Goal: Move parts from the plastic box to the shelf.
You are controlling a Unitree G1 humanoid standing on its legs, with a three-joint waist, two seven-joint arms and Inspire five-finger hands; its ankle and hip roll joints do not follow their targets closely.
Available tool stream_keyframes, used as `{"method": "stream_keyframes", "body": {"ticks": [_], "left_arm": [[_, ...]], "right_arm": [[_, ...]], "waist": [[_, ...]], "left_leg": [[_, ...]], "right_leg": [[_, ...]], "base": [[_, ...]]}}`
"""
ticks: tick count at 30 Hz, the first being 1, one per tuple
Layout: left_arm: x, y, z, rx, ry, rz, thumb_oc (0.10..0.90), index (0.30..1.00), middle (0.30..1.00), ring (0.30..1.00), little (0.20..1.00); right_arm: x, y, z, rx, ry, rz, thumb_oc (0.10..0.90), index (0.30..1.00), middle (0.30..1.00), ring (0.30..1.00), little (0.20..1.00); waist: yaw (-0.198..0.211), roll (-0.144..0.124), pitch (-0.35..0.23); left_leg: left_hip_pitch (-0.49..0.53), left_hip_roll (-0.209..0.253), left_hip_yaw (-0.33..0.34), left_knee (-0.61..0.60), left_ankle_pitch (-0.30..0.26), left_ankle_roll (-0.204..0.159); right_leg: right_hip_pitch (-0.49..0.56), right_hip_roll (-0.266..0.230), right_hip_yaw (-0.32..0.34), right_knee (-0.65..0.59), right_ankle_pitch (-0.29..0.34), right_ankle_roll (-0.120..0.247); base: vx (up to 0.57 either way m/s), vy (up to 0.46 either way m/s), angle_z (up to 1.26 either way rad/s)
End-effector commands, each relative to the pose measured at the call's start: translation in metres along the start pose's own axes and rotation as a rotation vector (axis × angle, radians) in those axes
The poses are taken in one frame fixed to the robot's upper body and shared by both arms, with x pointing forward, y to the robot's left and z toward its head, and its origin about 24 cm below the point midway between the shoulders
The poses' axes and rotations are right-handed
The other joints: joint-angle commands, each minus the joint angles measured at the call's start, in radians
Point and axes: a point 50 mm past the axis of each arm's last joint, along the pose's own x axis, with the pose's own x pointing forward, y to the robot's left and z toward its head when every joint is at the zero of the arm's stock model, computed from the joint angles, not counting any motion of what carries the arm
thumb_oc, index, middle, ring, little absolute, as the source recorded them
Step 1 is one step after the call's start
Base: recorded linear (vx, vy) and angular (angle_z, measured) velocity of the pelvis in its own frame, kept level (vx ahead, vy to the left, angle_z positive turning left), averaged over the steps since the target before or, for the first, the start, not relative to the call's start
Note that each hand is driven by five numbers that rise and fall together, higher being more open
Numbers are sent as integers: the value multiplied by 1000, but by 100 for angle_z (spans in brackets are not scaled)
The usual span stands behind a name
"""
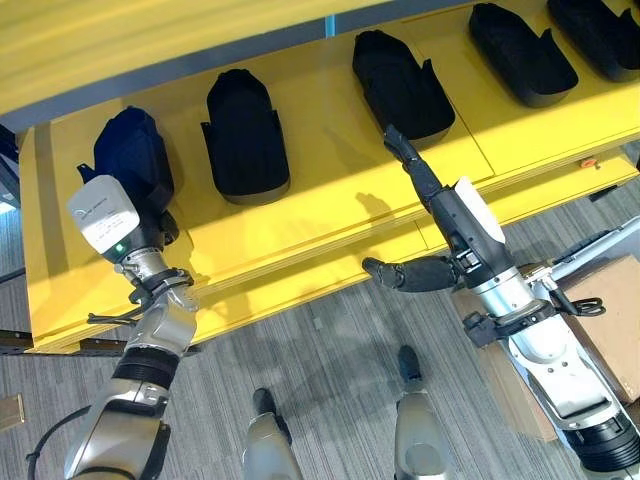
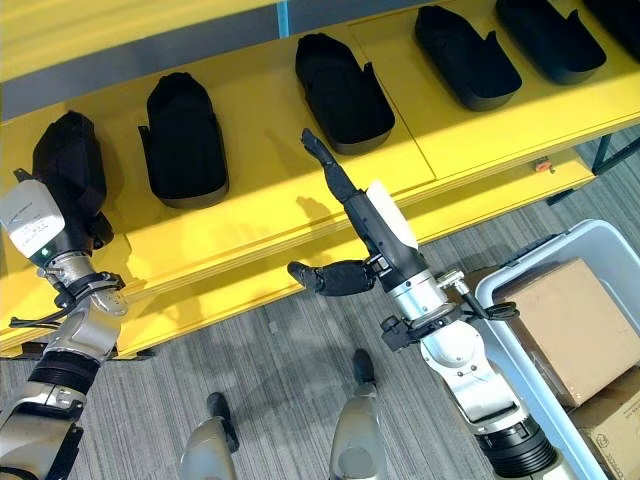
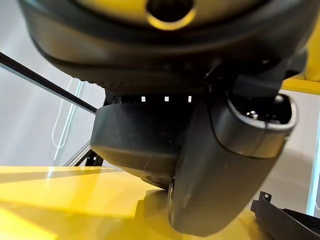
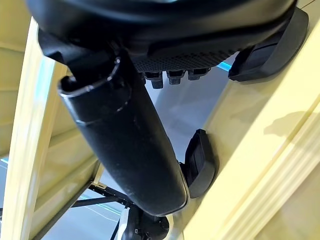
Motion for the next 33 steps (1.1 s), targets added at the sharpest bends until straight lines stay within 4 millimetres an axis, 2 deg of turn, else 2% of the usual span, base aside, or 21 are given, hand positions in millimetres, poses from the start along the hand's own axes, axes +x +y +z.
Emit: {"method": "stream_keyframes", "body": {"ticks": [1,17,22,25,33], "left_arm": [[15,11,-13,20,57,52,400,300,300,300,300],[8,9,-21,48,103,51,400,300,300,300,300],[24,23,-20,56,114,120,400,300,300,300,300],[43,39,-15,57,115,193,400,300,300,300,300],[62,58,-2,46,112,261,400,300,300,300,300]], "right_arm": [[17,-16,43,0,-268,-56,900,1000,1000,1000,1000],[22,-15,48,16,-292,-66,900,1000,1000,1000,1000],[27,-15,53,20,-321,-54,900,1000,1000,1000,1000],[34,-16,58,23,-339,-80,900,1000,1000,1000,1000],[41,-21,63,4,-352,-116,900,1000,1000,1000,1000]], "waist": [[-2,-15,-52],[22,-35,-23],[40,-47,2],[61,-60,34],[75,-66,73]], "left_leg": [[-60,18,-37,-48,57,30],[-97,7,-63,-18,46,33],[-153,-11,-90,32,30,39],[-224,-36,-119,100,4,49],[-322,-70,-149,205,-36,62]], "right_leg": [[45,16,-1,194,-256,-65],[26,21,-5,226,-272,-70],[-7,27,-3,276,-295,-78],[-50,28,3,339,-324,-83],[-109,32,8,428,-367,-97]], "base": [[0,0,0],[-3,-1,0],[-78,-20,3],[-127,-46,6],[-74,-29,6]]}}
